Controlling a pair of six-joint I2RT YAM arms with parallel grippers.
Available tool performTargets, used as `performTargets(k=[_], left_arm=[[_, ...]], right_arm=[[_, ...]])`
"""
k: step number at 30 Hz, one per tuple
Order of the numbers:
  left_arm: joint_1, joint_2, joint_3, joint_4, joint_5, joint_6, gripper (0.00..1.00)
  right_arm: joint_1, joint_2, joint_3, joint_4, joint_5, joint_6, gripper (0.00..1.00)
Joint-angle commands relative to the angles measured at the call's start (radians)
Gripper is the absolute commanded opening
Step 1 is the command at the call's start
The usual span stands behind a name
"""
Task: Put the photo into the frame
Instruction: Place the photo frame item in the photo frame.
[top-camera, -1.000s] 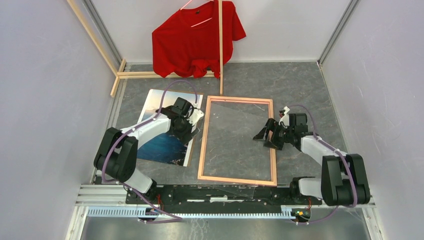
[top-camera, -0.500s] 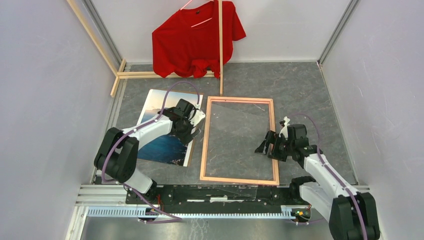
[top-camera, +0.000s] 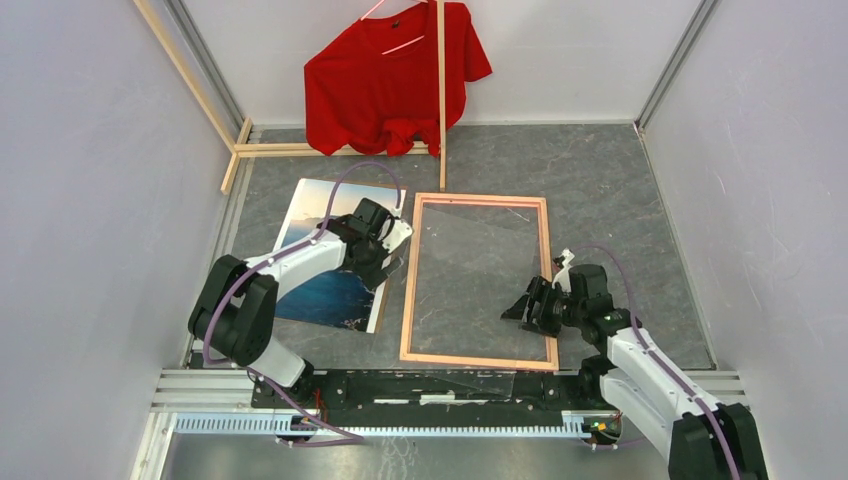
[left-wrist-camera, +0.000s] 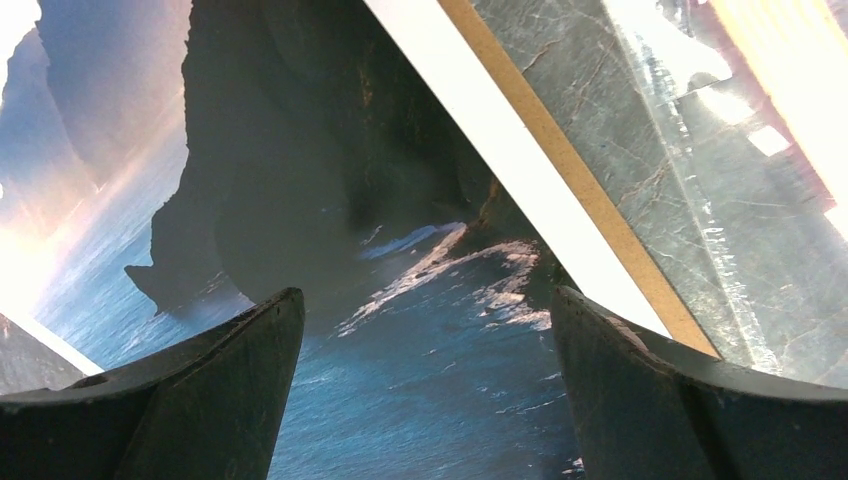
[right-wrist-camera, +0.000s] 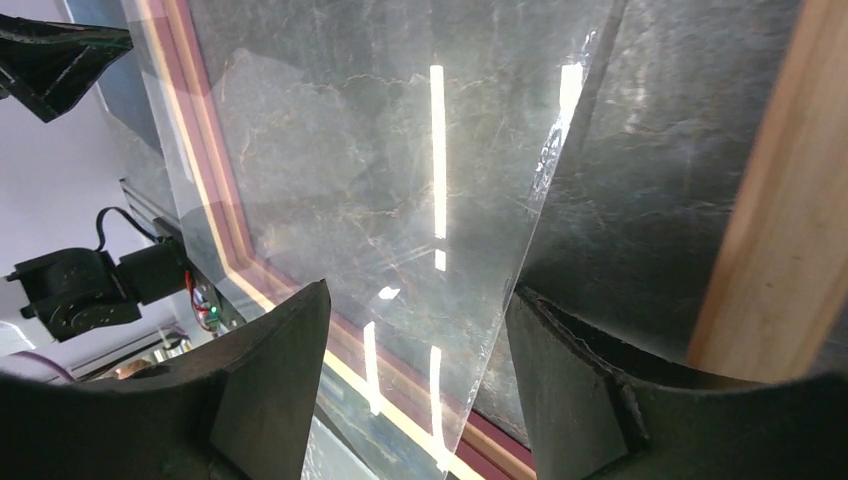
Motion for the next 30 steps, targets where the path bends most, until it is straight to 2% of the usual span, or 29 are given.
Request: performTargets(k=[1, 10, 13, 18, 26, 30], left_arm=[[-0.020, -0.017, 0.026, 0.036, -0.010, 0.018, 0.98], [-0.034, -0.002, 0.011, 0.056, -0.020, 0.005, 0.98], [-0.038, -0.003, 0.007, 0.055, -0.018, -0.002, 0.97], [-0.059, -0.005, -0.003, 0.054, -0.011, -0.013, 0.97], [-0.093, 0.010, 0.013, 0.037, 0.009, -0.033, 0.96], [-0.102, 0.016, 0.037, 0.023, 0.020, -0.045, 0.96]], right_arm=[[0.031, 0.049, -0.066, 0.036, 0.016, 0.058, 0.71], [0.033, 0.074, -0.083, 0.193, -0.054, 0.117, 0.61], [0.033, 0.068, -0.048, 0.195, -0.058, 0.119, 0.58], [0.032, 0.046, -0.018, 0.238, -0.071, 0.150, 0.57], [0.030, -0.001, -0.038, 0.401, -0.116, 0.262, 0.60], [0.024, 0.015, -0.009, 0.423, -0.134, 0.268, 0.55]])
